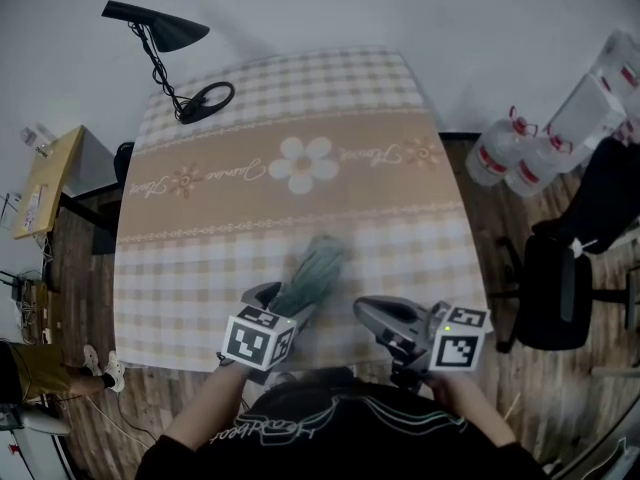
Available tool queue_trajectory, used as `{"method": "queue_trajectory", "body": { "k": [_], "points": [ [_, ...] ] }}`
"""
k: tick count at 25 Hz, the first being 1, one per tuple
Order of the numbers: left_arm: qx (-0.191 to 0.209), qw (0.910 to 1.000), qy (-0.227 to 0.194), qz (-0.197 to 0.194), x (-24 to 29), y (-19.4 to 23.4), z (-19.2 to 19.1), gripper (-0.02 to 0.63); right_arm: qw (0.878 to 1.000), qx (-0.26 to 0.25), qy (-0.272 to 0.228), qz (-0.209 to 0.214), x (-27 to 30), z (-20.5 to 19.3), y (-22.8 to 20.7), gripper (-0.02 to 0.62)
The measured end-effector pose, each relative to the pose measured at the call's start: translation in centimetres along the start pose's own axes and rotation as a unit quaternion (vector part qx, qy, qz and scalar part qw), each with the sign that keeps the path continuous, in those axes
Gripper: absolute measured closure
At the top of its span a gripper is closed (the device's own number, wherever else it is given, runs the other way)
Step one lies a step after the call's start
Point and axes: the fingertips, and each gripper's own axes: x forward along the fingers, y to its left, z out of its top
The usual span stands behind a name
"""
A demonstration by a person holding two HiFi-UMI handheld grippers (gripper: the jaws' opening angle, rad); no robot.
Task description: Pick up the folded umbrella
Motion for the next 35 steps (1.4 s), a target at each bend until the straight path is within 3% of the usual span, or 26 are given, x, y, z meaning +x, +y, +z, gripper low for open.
{"method": "queue_trajectory", "body": {
  "k": [5,14,17,24,29,35],
  "points": [
    [-0.012,0.9998,0.017,0.001,2.0,0.5,-0.6,0.301,1.0,0.0,0.01,-0.008,0.1,-0.2,-0.6,0.583],
    [0.019,0.9966,0.08,0.008,5.3,0.6,-3.5,0.29,1.0,0.012,0.017,-0.01,0.5,-0.4,-1.9,0.583],
    [0.051,0.9954,0.08,0.015,6.0,0.4,-3.0,0.293,1.0,0.014,0.016,-0.005,0.7,-0.1,-1.9,0.583],
    [0.06,0.9933,0.095,0.025,6.0,1.1,-3.4,0.304,0.999,0.028,0.022,-0.007,0.7,-0.7,-2.7,0.583],
    [0.036,0.9967,0.073,-0.002,5.7,1.6,-2.6,0.345,0.999,0.042,0.02,-0.011,0.5,-1.3,-2.8,0.583],
    [0.015,0.9958,0.088,-0.017,5.8,1.5,-3.6,0.352,0.998,0.051,0.004,-0.032,-0.7,-1.8,-2.6,0.583]
  ]
}}
